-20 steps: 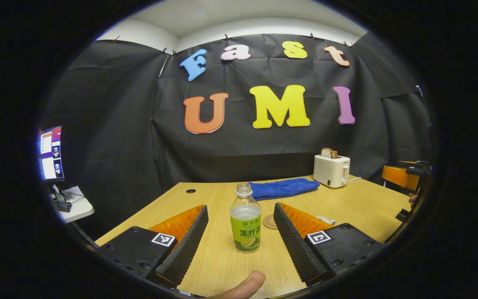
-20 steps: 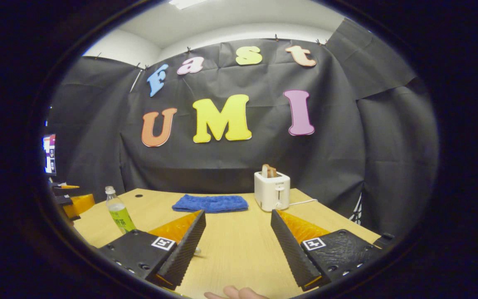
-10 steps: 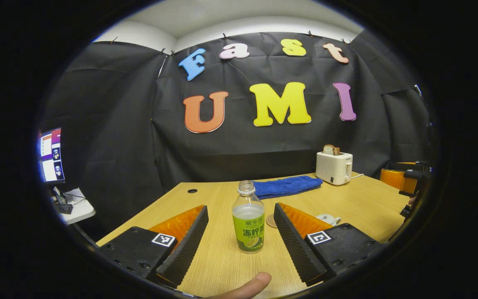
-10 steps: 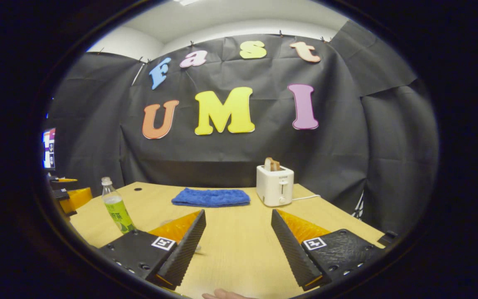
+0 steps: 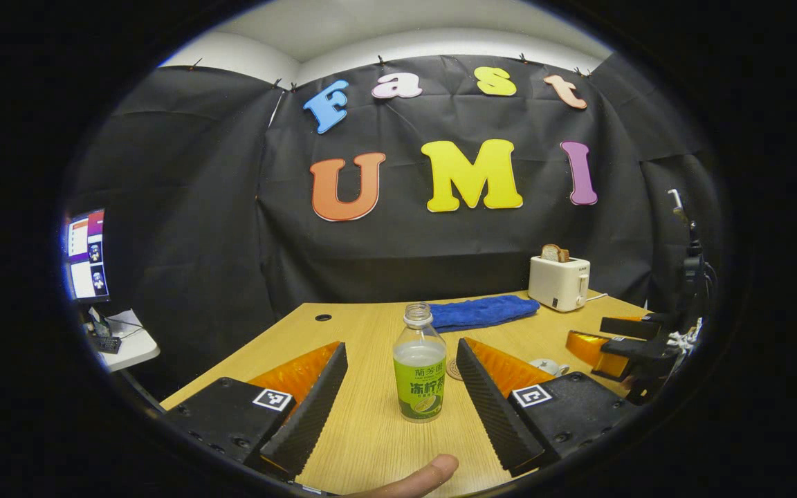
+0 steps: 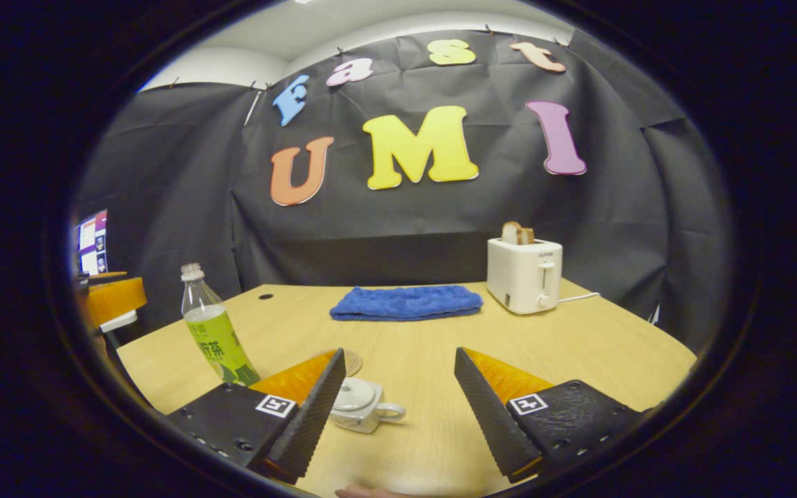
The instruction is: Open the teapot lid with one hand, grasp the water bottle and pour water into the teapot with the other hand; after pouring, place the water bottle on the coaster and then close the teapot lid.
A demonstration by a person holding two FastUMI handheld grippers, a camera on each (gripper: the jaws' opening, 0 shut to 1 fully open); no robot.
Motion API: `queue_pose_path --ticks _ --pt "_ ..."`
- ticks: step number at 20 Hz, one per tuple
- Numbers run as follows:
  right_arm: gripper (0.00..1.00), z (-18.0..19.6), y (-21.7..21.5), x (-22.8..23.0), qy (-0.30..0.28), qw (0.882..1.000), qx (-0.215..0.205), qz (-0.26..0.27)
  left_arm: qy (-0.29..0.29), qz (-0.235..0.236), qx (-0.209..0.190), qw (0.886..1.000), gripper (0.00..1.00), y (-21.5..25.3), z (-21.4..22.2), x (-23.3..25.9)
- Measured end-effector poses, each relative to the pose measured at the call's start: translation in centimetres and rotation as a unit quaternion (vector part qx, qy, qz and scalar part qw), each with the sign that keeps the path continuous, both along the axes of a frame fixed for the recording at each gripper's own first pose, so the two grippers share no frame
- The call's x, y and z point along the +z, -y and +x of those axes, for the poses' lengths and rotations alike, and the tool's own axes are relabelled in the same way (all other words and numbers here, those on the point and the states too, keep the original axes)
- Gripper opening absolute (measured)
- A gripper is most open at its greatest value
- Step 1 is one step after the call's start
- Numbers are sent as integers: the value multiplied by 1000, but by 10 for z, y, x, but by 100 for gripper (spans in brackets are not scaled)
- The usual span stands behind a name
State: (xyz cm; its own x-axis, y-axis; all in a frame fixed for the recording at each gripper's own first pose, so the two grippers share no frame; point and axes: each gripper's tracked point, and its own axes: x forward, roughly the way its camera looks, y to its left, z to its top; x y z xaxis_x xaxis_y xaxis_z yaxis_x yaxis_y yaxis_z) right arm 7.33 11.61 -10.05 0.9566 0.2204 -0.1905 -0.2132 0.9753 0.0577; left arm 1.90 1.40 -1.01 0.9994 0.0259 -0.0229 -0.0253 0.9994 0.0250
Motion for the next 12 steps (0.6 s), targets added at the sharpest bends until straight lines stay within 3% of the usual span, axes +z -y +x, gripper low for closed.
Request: queue_pose_path --ticks 6,7,8,11,12 --pt "92 21 -28 -29 -13 999 4 -33 2 -3 7 1000 99 -10 1 0" --pt "87 24 -30 -33 -20 999 4 -33 0 -5 8 1000 99 -11 1 0" --pt "74 25 -35 -36 -23 999 9 -28 -3 -6 9 1000 99 -13 2 -2" --pt "55 26 -40 -39 -21 999 12 -24 -7 -6 11 1000 99 -15 2 -4" --pt "44 27 -39 -43 -25 999 11 -29 -7 -6 11 1000 99 -15 3 -5"
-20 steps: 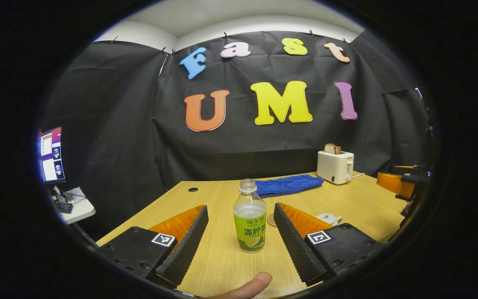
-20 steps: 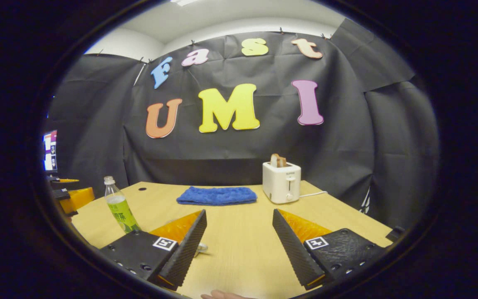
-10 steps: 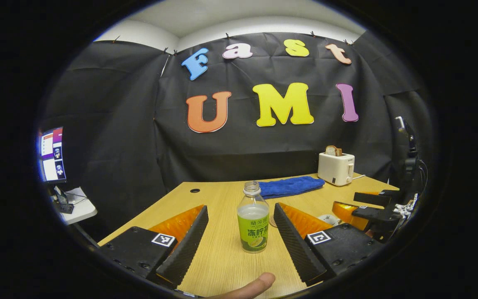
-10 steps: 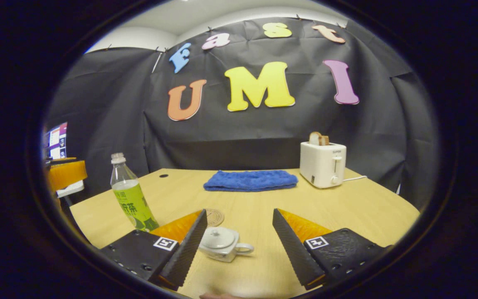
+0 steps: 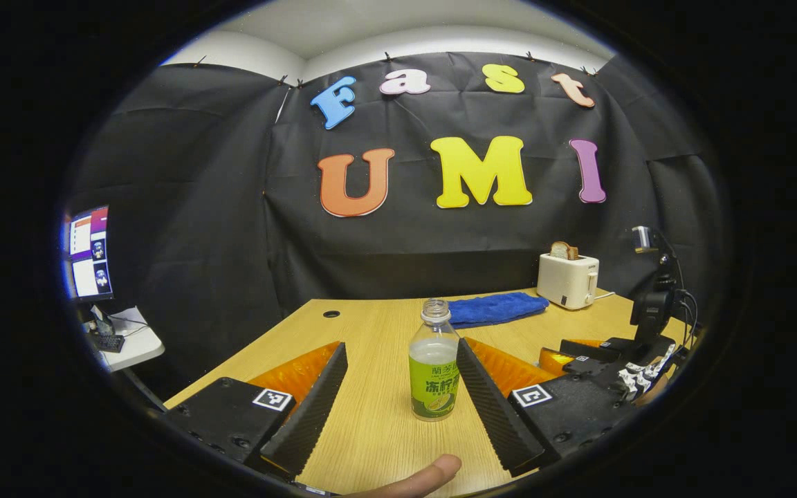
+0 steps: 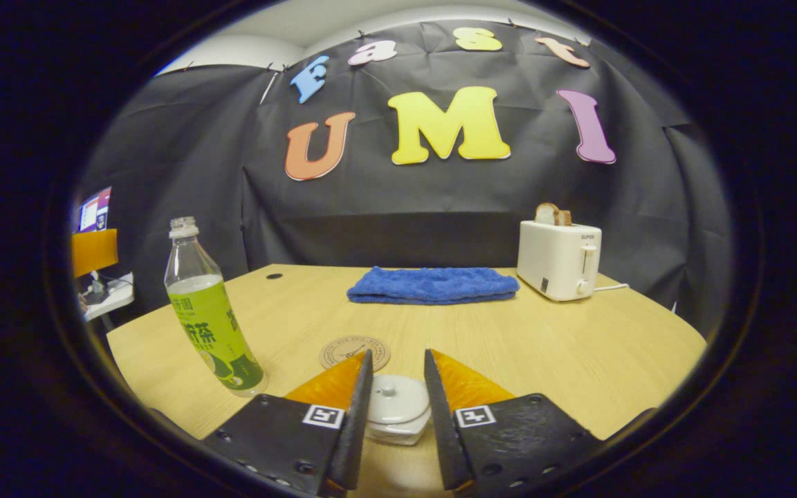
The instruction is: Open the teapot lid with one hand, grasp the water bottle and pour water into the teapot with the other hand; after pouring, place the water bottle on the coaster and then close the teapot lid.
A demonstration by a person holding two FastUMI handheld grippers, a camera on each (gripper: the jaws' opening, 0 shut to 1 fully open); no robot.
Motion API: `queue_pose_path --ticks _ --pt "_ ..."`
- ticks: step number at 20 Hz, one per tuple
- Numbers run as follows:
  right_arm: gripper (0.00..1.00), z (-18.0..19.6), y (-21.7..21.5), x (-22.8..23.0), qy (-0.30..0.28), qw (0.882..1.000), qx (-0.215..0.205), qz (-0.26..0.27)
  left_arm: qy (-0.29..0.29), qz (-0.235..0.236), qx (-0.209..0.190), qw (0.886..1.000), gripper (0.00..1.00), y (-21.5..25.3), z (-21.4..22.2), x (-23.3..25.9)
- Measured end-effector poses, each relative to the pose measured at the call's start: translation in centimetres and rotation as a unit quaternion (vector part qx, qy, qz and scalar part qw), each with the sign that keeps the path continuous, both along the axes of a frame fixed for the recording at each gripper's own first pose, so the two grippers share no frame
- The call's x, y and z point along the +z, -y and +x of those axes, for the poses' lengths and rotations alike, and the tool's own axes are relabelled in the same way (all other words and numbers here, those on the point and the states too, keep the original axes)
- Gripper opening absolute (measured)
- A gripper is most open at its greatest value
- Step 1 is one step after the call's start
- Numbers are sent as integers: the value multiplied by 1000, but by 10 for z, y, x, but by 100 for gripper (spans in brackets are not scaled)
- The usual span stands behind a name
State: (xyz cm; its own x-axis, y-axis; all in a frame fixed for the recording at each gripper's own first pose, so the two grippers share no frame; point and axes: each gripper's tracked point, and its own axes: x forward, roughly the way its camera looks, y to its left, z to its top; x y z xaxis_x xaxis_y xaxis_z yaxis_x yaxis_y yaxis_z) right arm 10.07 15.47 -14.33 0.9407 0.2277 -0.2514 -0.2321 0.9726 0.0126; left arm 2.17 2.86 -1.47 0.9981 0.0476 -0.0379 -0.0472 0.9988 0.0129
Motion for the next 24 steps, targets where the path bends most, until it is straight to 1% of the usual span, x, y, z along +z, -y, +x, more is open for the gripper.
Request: queue_pose_path --ticks 2,3,4,6,9,12,13,14,15,16,17,18,20,24 --pt "27 -2 -7 -2 2 1000 22 -2 0 -2 -3 1000 99 1 0 0" --pt "19 -1 -6 -2 6 1000 25 -12 2 -3 -3 1000 99 1 -1 1" --pt "14 0 -5 -3 15 999 27 -23 2 -3 -3 1000 99 2 -1 2" --pt "15 -1 -5 -4 20 999 28 -30 1 -2 -2 1000 99 2 0 0" --pt "14 -2 -7 -5 15 999 34 -10 -3 -4 -2 1000 99 1 0 -2" --pt "16 0 -11 -4 22 998 50 -23 -5 -2 0 1000 99 1 2 -4" --pt "12 -5 -9 1 23 998 48 -24 -7 -1 0 1000 99 1 2 -5" --pt "6 -2 -8 -6 18 998 45 -26 -9 -3 0 1000 99 1 3 -6" --pt "6 -2 -7 -5 16 999 42 -18 -10 -4 0 1000 99 0 3 -7" --pt "1 -2 -8 -5 15 999 41 -14 -10 -6 0 1000 99 0 3 -7" --pt "1 -2 -9 -2 17 999 40 -13 -11 -6 -1 1000 99 0 4 -7" --pt "0 -2 -11 -2 17 998 46 -25 -11 -7 -1 1000 99 0 4 -8" --pt "0 -5 -12 11 33 998 52 -25 -13 -9 -4 1000 99 0 6 -9" --pt "0 -20 -5 53 76 996 52 -19 -24 -16 -13 1000 99 2 12 -19"
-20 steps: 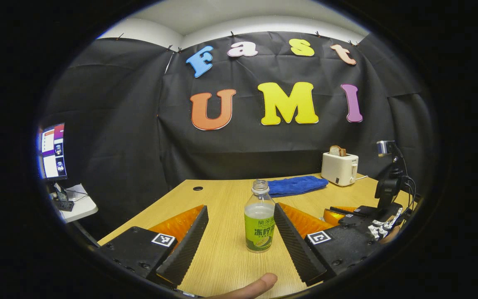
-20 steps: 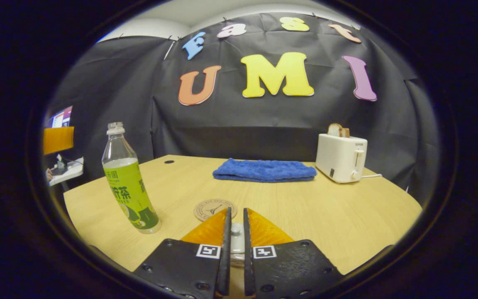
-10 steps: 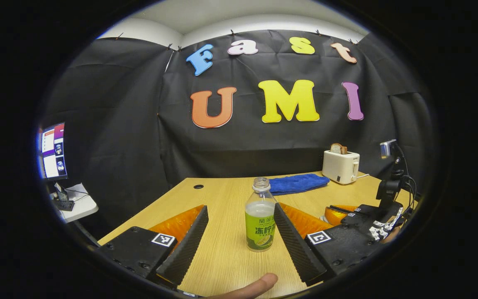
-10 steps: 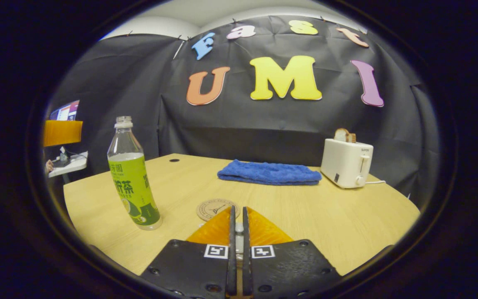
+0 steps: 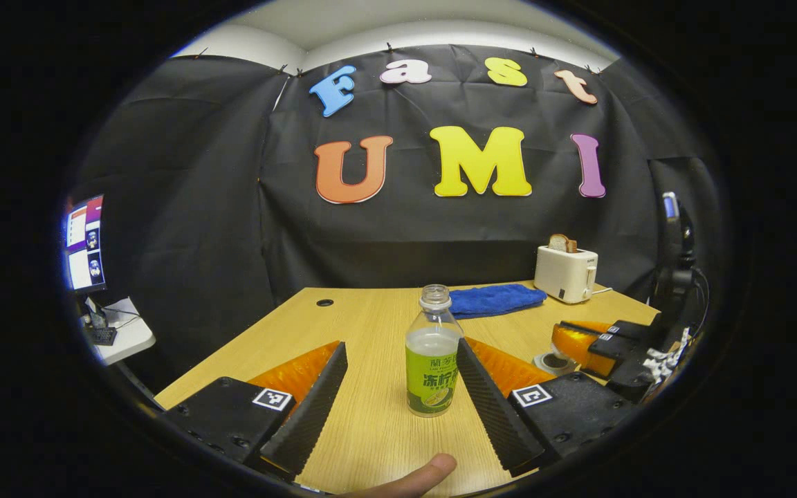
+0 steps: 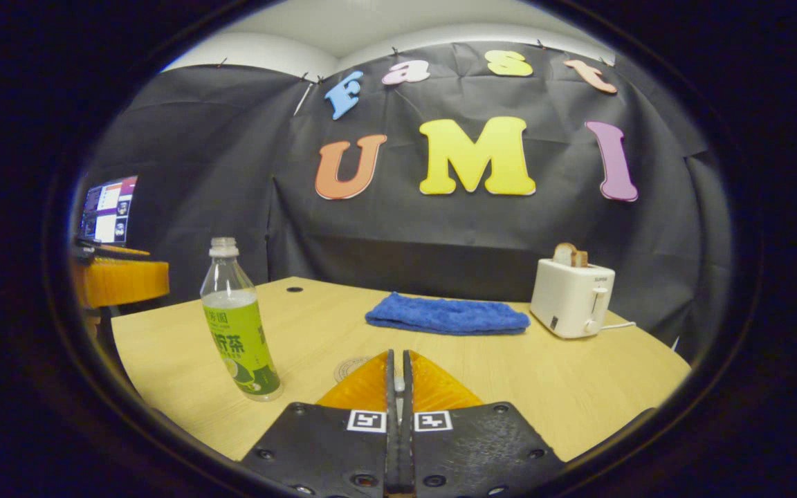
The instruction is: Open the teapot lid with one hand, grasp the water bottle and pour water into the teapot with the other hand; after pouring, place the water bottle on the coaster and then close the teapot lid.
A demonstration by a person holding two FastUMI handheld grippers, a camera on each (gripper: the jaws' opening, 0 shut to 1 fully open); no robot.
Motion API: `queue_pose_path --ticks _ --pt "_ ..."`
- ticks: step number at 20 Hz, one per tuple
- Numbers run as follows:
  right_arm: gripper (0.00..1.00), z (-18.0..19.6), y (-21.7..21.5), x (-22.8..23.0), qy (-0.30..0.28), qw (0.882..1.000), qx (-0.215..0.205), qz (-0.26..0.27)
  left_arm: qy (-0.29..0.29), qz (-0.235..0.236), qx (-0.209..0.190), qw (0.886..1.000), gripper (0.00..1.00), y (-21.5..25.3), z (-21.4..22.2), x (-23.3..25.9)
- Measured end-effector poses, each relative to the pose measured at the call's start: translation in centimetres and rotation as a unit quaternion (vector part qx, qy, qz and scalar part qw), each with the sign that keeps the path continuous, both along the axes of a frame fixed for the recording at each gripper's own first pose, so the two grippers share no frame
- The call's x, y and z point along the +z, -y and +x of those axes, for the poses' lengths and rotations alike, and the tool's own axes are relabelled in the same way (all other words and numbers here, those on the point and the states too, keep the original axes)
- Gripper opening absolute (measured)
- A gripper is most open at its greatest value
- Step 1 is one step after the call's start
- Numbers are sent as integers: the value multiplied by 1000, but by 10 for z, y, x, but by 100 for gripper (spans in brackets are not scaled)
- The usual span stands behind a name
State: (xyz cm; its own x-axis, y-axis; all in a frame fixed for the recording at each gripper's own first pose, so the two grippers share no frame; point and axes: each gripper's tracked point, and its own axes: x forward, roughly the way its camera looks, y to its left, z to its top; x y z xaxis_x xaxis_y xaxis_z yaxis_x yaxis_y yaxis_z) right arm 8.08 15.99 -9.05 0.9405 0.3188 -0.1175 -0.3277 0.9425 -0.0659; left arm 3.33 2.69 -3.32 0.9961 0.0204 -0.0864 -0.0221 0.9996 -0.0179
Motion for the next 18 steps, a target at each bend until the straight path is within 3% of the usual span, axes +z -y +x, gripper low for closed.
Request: queue_pose_path --ticks 6,9,13,18 --pt "0 -33 31 49 43 999 -1 15 -11 -62 -41 997 99 23 12 -14" --pt "0 -41 53 61 55 998 -12 19 12 -45 -31 998 99 19 25 -18" --pt "0 -48 74 71 62 998 -19 23 49 -24 -48 997 100 34 42 -26" --pt "0 -46 92 77 58 997 -32 36 35 -20 -42 998 99 43 66 -43"
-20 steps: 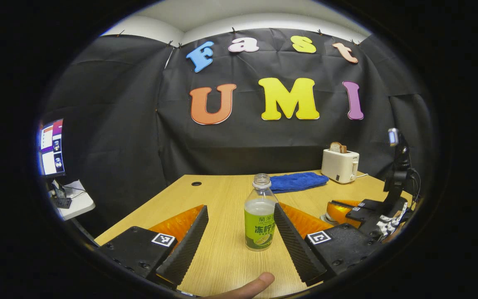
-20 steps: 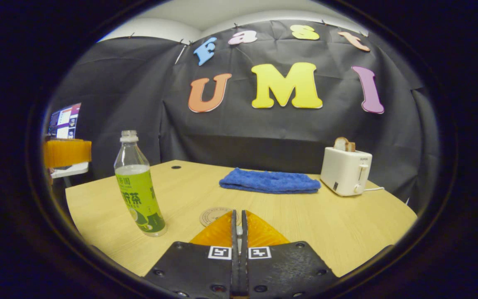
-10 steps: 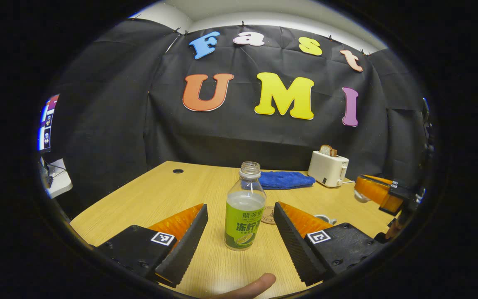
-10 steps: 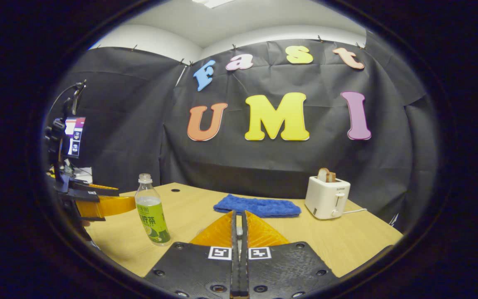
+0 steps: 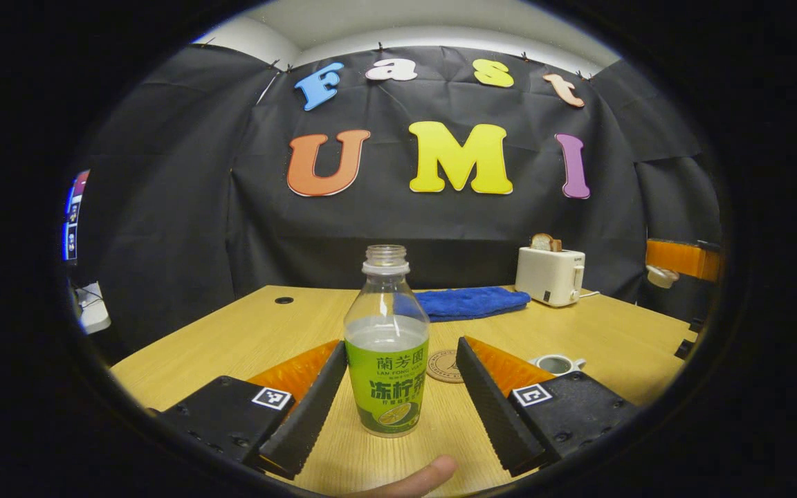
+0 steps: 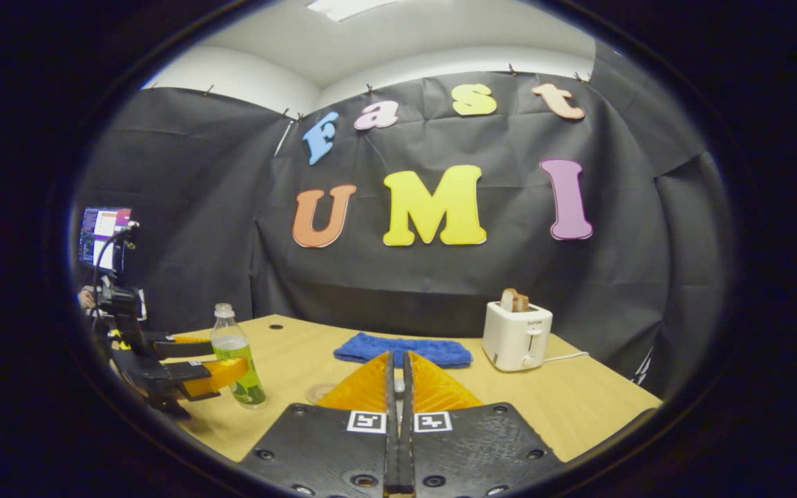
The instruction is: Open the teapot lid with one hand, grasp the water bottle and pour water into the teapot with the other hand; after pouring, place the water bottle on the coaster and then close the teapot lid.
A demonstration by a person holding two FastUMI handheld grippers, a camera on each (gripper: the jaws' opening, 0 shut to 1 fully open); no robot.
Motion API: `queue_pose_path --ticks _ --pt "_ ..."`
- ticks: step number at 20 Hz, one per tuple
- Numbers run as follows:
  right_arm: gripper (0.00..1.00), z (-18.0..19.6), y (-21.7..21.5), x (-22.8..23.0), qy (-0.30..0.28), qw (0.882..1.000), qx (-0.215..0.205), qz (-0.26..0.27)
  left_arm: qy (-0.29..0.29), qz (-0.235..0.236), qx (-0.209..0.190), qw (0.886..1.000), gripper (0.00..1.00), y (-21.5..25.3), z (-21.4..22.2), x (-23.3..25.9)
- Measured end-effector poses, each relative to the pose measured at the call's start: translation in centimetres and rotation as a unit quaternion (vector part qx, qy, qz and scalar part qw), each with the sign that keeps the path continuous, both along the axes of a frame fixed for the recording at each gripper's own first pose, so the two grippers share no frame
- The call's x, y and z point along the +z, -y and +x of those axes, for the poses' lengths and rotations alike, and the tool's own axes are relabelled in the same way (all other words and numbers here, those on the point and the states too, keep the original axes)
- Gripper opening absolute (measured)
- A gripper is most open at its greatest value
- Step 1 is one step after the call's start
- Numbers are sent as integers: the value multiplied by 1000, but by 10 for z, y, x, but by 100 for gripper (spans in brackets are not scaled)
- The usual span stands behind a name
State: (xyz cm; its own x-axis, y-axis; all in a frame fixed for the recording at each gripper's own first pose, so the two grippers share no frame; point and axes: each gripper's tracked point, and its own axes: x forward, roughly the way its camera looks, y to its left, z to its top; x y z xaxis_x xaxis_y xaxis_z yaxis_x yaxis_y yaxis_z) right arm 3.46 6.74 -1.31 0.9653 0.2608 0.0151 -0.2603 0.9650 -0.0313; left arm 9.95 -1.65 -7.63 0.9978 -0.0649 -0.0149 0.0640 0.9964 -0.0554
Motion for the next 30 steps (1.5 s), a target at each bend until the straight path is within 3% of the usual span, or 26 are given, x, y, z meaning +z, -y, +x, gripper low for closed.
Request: queue_pose_path --ticks 7,9,10,19,22,25,30 --pt "0 2 18 6 0 1000 -11 13 0 -1 28 1000 98 -12 29 -1" --pt "0 3 22 5 -2 1000 -13 14 11 -12 18 1000 89 -10 35 0" --pt "0 2 24 6 -2 1000 -15 13 6 -5 16 1000 78 -6 38 -1" --pt "0 7 48 2 -21 999 -35 11 -5 103 37 994 74 -4 8 18" --pt "0 7 55 1 -33 999 -39 14 -1 169 60 984 74 -7 4 27" --pt "0 4 62 5 -32 998 -41 17 -8 249 50 967 74 6 10 26" --pt "0 2 67 16 -15 999 -37 27 -23 414 35 909 74 16 25 19"
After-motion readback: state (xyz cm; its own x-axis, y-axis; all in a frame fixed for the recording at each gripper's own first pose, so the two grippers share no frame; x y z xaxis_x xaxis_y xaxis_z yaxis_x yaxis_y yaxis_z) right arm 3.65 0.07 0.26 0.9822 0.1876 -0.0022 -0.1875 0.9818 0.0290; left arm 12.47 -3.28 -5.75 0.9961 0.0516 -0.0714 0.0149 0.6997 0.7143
